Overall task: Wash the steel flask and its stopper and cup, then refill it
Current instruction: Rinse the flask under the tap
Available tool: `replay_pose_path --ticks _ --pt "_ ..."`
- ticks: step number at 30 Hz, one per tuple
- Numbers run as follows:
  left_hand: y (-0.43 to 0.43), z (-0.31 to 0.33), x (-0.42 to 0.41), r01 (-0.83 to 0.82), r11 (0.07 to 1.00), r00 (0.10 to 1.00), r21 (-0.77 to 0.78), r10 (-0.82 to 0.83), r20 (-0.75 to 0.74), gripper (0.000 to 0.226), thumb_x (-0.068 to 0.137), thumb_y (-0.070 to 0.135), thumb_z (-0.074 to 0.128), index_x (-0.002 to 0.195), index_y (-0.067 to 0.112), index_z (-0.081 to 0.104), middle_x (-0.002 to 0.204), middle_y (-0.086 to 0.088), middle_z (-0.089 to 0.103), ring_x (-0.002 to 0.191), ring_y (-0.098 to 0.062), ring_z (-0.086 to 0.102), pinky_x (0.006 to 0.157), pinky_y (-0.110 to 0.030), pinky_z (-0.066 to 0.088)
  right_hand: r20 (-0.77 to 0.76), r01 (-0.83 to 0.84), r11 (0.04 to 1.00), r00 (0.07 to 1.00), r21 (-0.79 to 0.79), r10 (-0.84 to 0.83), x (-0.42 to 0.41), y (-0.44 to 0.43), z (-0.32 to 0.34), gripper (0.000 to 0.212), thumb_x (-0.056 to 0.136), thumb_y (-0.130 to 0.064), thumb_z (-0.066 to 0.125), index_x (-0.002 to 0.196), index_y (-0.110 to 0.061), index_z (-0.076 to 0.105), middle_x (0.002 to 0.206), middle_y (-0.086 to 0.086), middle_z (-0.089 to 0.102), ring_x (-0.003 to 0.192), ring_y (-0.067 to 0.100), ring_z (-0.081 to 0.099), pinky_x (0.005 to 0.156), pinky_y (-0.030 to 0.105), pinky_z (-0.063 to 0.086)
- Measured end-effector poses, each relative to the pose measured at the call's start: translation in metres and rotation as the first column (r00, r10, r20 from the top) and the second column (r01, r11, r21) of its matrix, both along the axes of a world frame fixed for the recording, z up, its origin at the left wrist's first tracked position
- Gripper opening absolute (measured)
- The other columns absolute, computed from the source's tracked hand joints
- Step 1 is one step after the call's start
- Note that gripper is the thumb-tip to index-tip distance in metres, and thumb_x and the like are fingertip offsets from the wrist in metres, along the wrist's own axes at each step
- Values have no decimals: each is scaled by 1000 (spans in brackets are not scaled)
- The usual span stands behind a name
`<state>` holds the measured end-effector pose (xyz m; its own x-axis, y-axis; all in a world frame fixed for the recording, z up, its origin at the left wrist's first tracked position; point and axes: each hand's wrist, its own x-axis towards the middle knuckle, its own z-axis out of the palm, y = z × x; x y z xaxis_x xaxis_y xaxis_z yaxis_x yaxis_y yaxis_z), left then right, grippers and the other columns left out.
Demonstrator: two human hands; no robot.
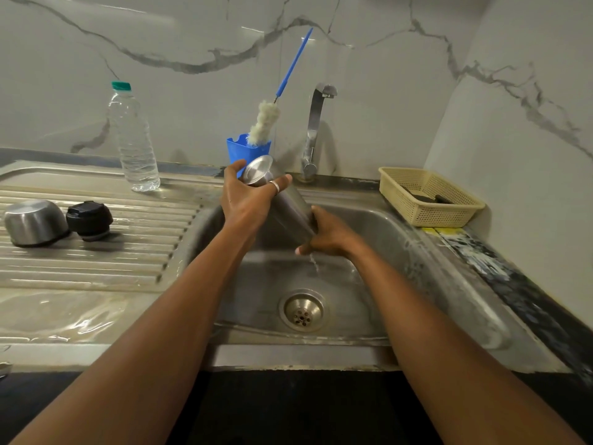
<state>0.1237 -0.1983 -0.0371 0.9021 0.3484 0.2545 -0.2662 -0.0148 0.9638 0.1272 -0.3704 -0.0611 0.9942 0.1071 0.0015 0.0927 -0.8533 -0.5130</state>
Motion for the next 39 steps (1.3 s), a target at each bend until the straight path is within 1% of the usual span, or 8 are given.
replay_pose_path --ticks 5,9,13,17,21,26,34,39 --pt "-7 4 -2 69 997 996 -39 -67 54 93 70 36 93 147 24 42 127 4 55 103 -4 61 70 -3 47 96 -34 997 995 65 28 5 5 -4 83 69 -41 92 133 -13 48 124 4 58 101 18 54 81 32 49" --pt "-6 0 3 197 978 980 -71 -198 -2 90 71 35 92 145 18 44 126 3 63 109 -11 66 83 -17 56 124 -4 994 992 111 -10 4 2 -4 73 67 -40 93 124 -14 56 115 1 63 98 20 61 75 31 51" --pt "-7 -19 14 478 868 872 131 -452 -186 81 66 37 95 135 15 57 117 -3 73 106 -21 72 93 -41 60 81 -47 925 997 376 18 -4 3 1 54 72 -21 88 121 -25 65 105 -1 74 94 17 71 80 32 61" --pt "-11 -23 16 522 835 849 172 -489 -201 99 61 34 97 145 19 47 116 -7 72 100 -22 74 83 -39 63 55 -79 839 997 539 58 -10 6 5 38 67 -32 83 100 -41 66 99 1 78 92 18 75 82 42 63" --pt "-10 -24 18 518 835 852 185 -483 -202 103 64 34 95 152 28 40 115 -6 72 98 -23 75 77 -39 63 29 -56 832 998 552 48 -11 8 6 36 69 -32 81 98 -41 61 103 3 76 95 21 74 84 46 63" --pt "-8 -26 21 523 830 848 194 -486 -212 99 72 28 93 154 32 37 119 -5 71 100 -24 74 85 -47 63 29 -56 844 998 533 48 -11 8 7 37 75 -20 81 97 -42 60 104 3 75 97 21 73 89 46 61" --pt "-7 -27 22 512 826 857 237 -474 -202 96 71 34 92 152 34 40 122 -6 70 102 -25 73 84 -47 63 3 -36 855 999 517 40 -14 12 10 38 61 -33 78 95 -42 64 103 1 76 97 19 73 90 46 61" --pt "-8 -27 22 473 836 880 278 -434 -192 103 66 45 91 153 36 37 130 -6 63 110 -25 68 86 -49 62 66 -51 873 998 485 22 -10 15 12 94 54 -44 80 140 -21 51 117 1 71 105 19 68 95 42 58"
